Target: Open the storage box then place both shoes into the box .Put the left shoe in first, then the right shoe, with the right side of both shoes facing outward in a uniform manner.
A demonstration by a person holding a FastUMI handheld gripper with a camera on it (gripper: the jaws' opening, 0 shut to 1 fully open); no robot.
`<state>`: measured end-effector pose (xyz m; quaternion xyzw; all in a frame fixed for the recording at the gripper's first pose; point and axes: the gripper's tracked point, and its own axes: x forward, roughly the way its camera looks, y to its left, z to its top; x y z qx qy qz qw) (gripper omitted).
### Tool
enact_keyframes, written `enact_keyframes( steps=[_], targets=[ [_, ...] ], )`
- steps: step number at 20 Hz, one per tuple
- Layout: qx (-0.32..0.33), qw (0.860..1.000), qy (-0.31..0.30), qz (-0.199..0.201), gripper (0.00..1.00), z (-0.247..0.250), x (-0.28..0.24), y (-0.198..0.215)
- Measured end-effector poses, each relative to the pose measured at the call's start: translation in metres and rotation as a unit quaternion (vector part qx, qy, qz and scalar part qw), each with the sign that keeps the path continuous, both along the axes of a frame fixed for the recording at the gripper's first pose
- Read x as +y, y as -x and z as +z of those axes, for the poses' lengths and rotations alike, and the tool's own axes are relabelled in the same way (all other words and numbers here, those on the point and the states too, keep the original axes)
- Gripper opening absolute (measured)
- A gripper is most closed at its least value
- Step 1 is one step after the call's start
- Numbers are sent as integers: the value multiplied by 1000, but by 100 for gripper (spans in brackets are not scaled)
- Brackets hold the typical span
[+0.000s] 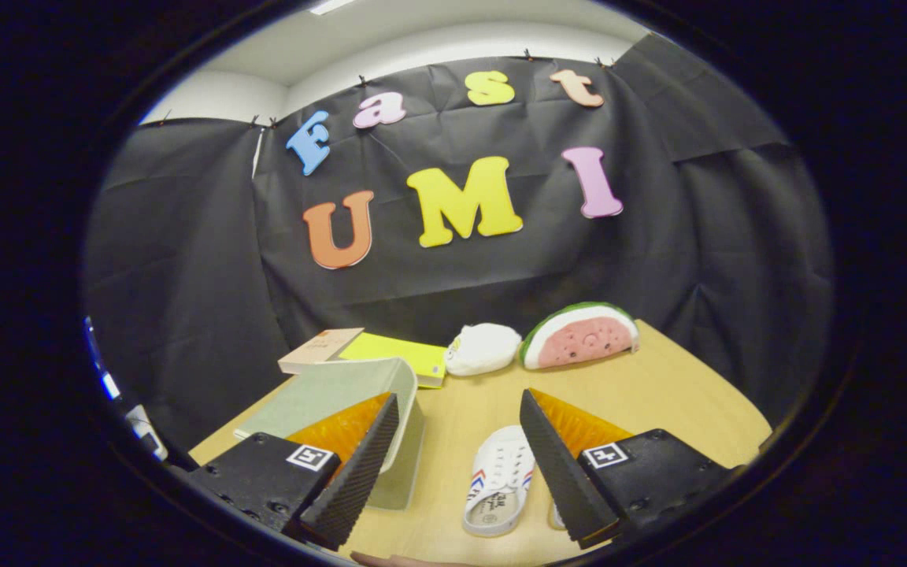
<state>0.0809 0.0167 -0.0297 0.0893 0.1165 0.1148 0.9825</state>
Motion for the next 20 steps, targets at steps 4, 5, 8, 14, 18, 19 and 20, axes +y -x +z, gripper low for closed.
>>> enact_keyframes(
  steps=[4,5,8,14,18,19,20],
  targets=[
    [49,993,-42,94,98,-4,36,-34],
    [59,991,-54,110,98,-5,40,-44],
    [90,980,-81,160,98,-10,55,-70],
    [164,945,-152,240,98,-37,76,-108],
    [239,897,-213,304,98,-55,92,-117],
    [257,886,-230,310,98,-57,91,-123],
    [269,876,-246,316,98,-59,92,-129]
  ],
)
